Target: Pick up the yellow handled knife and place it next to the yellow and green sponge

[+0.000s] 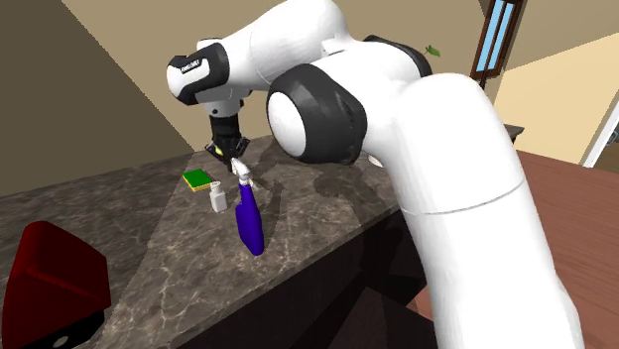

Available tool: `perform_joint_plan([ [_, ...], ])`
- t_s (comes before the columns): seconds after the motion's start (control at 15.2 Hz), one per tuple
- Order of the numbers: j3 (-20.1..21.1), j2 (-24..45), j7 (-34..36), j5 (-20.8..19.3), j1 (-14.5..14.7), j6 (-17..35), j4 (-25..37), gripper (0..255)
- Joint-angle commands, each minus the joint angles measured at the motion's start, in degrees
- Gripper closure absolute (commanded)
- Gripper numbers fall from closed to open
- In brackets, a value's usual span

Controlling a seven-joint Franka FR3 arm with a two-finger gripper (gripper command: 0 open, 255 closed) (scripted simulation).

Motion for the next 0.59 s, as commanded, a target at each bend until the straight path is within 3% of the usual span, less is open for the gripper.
perform_joint_plan([
  [0.0, 0.6, 1.8, 2.2, 0.1, 1.2, -1.0, 2.9, 255],
  [0.26, 2.0, 9.3, 6.7, 0.7, 2.7, -5.9, 15.3, 255],
  [0.53, 2.0, 9.0, 6.5, 0.7, 3.1, -2.6, 11.7, 255],
])
